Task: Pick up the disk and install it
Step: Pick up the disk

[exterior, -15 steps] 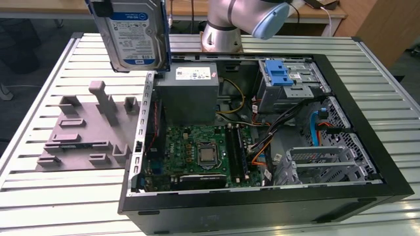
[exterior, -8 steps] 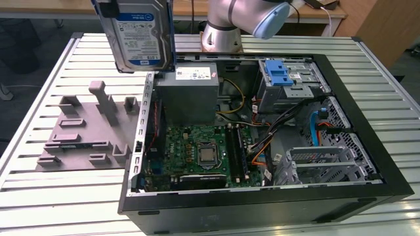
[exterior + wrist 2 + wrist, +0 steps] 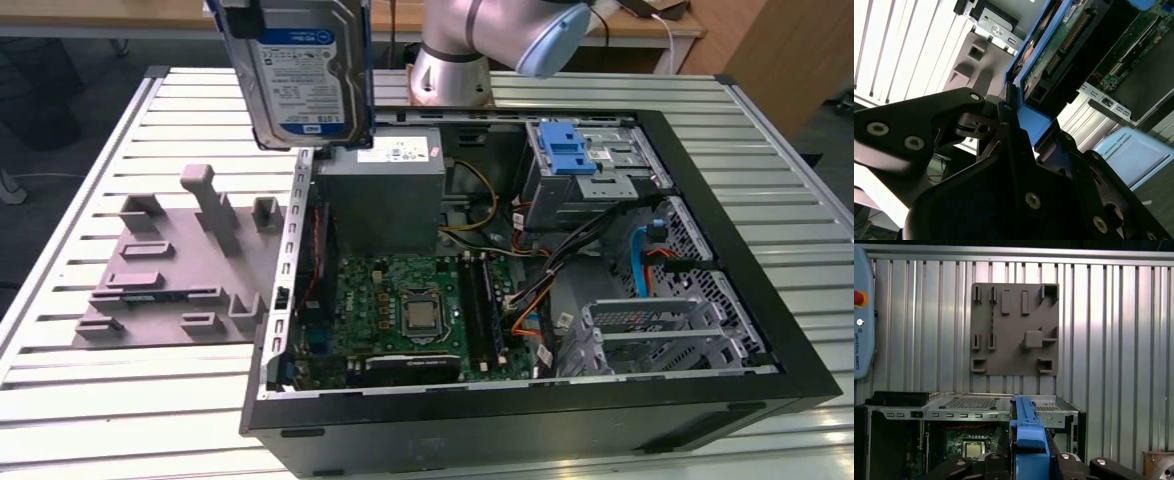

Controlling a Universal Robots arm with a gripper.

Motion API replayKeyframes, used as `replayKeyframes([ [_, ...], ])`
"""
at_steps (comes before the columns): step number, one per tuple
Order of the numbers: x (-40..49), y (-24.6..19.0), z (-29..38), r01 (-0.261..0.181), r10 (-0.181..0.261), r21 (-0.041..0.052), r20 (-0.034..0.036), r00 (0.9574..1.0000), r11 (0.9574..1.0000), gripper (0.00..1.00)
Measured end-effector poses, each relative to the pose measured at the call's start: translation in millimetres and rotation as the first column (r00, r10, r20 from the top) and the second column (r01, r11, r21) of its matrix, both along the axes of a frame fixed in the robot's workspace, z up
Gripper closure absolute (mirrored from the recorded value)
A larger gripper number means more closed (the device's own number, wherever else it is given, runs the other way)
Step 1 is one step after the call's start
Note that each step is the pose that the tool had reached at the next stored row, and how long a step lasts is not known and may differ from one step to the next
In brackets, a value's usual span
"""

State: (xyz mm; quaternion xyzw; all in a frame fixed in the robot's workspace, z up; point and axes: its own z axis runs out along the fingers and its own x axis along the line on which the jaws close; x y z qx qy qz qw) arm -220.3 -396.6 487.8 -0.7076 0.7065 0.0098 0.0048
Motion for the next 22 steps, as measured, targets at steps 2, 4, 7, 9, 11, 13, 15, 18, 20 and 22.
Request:
replayKeyframes([
  [2,3.8,-0.6,0.0,0.0,0.0,0.0,0.0,1.0,1.0,0.64],
  [4,7.7,-1.1,0.0,0.0,0.0,-0.0001,0.0,1.0,1.0,0.64],
  [7,13.4,-2.0,0.0,0.0,0.0,-0.0001,-0.0001,1.0,1.0,0.64],
  [9,17.0,-2.6,0.0,0.0,0.0,-0.0001,0.0,1.0,1.0,0.64],
  [11,20.7,-3.2,0.0,0.0,0.0,0.0,0.0,1.0,1.0,0.64],
  [13,24.2,-3.8,0.0,0.0,0.0,0.0,0.0,1.0,1.0,0.64],
  [15,27.5,-4.4,0.0,0.0,0.0,0.0,0.0,1.0,1.0,0.64],
  [18,32.4,-5.1,0.0,0.0,0.0,0.0,0.0,1.0,1.0,0.64],
  [20,35.8,-5.7,0.0,0.0,0.0,0.0,0.0,1.0,1.0,0.64],
  [22,39.0,-6.2,0.0,0.0,0.0,0.0,0.0,1.0,1.0,0.64],
])
